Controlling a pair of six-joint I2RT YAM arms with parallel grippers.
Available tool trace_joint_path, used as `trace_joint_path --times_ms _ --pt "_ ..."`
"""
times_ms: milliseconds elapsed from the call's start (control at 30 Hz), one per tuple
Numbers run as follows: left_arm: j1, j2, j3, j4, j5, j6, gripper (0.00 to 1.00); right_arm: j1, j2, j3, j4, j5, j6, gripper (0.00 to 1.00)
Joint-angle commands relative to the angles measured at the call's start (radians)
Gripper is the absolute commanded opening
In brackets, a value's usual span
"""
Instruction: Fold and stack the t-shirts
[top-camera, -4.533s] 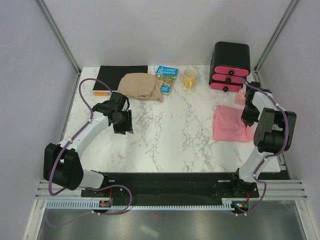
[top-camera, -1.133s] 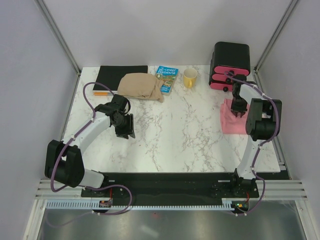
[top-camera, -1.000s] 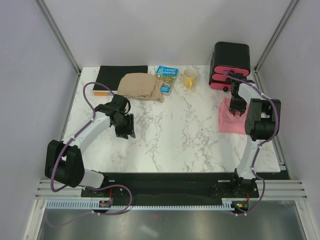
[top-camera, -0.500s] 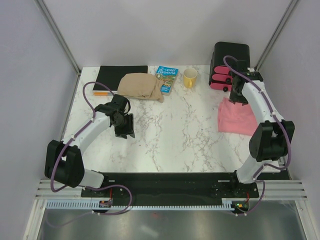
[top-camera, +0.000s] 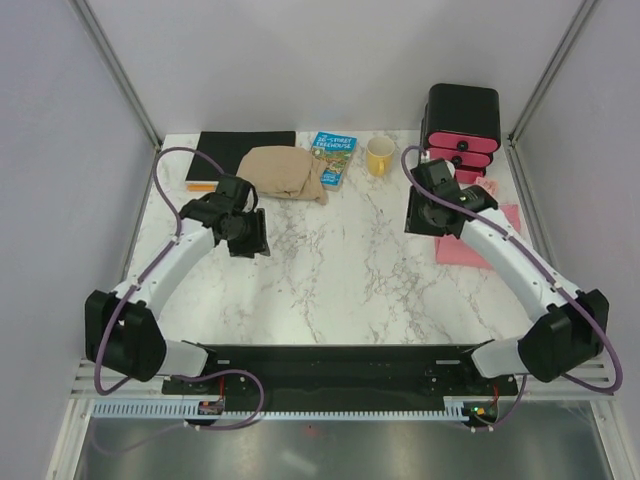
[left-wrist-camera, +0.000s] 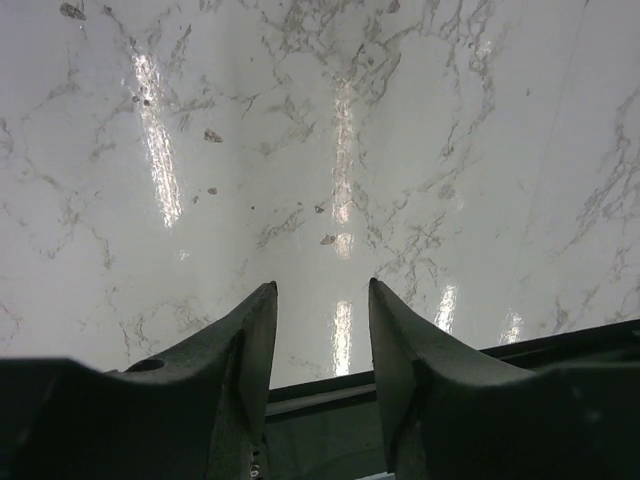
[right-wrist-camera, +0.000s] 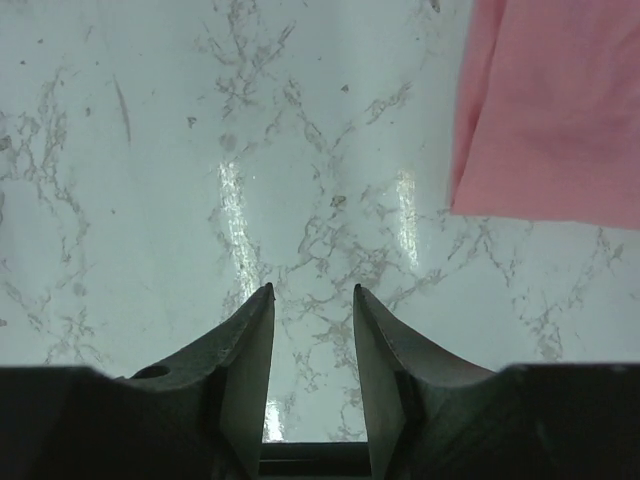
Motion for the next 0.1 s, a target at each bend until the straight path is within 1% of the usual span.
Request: trace_joint_path --times_ms 0,67 --pt "-0.004 -0.046 0.051 0.021 0.012 -0.034 0.49 0.018 0.004 0.018 0.079 -0.02 0.022 0.45" --pt "-0.004 -0.069 0.048 0.026 0.0 -0.046 0.51 0.018 0.027 0.032 0.083 -0.046 0.007 0.45"
